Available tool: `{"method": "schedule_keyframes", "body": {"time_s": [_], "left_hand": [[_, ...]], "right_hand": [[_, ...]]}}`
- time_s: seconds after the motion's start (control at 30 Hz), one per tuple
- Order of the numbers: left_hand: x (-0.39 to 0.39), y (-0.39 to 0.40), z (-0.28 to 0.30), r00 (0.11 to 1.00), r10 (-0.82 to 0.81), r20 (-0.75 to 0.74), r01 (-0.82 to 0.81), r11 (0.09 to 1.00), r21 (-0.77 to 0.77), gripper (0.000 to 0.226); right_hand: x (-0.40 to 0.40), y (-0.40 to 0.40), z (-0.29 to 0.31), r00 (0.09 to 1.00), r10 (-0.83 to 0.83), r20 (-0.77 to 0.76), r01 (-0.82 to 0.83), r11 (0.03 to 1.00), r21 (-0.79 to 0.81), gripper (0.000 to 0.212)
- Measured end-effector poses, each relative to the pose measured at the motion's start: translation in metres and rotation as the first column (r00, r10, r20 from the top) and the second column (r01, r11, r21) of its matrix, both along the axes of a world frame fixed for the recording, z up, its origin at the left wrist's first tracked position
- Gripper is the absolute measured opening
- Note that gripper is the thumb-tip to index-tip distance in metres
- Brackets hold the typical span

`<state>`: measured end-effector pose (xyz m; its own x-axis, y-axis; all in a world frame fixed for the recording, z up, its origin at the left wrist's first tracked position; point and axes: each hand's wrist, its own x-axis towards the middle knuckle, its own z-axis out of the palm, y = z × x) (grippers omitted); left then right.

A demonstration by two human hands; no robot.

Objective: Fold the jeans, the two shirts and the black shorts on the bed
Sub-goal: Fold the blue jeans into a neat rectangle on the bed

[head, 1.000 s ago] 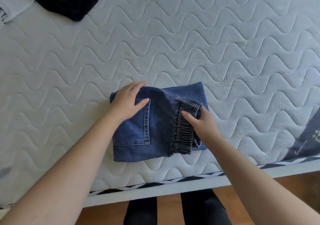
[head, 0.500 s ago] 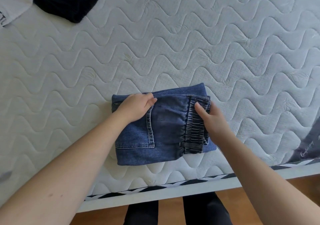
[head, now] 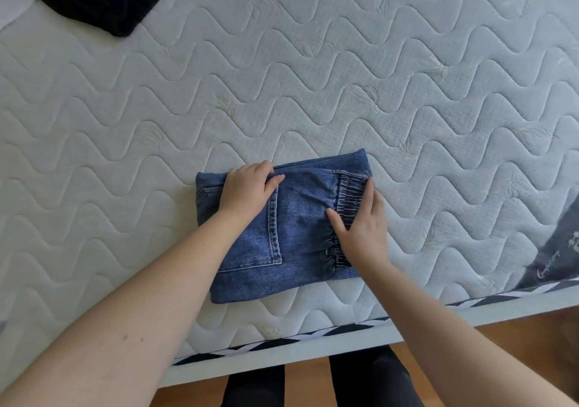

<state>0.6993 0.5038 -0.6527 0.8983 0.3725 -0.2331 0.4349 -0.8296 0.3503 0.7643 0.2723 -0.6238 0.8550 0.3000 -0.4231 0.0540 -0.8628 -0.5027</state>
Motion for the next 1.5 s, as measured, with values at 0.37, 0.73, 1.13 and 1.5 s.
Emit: {"method": "schedule_keyframes", "body": {"time_s": [0.37, 0.73, 1.13, 1.5], "left_hand": [[-0.011, -0.014, -0.016, 0.970, 0.064, 0.233, -0.079, 0.995, 0.057, 0.032], [-0.011, -0.011, -0.032, 0.979, -0.011, 0.206, -0.009, 0.995, 0.099, 0.027], [-0.037, -0.072, -0.012, 0.974, -0.176, 0.143, 0.155, 0.977, 0.148, 0.056], [-0.108, -0.039, -0.020, 0.985, -0.135, -0.112, 0.157, 0.961, 0.226, 0.070]], "right_hand": [[0.006, 0.062, -0.020, 0.789, 0.526, 0.319, -0.492, 0.851, -0.185, 0.056], [0.007, 0.053, -0.033, 0.761, 0.588, 0.274, -0.500, 0.800, -0.331, 0.065], [0.013, 0.026, -0.035, 0.862, 0.459, 0.217, -0.394, 0.874, -0.285, 0.068], [0.013, 0.026, -0.037, 0.858, 0.473, 0.198, -0.406, 0.863, -0.301, 0.068]]}}
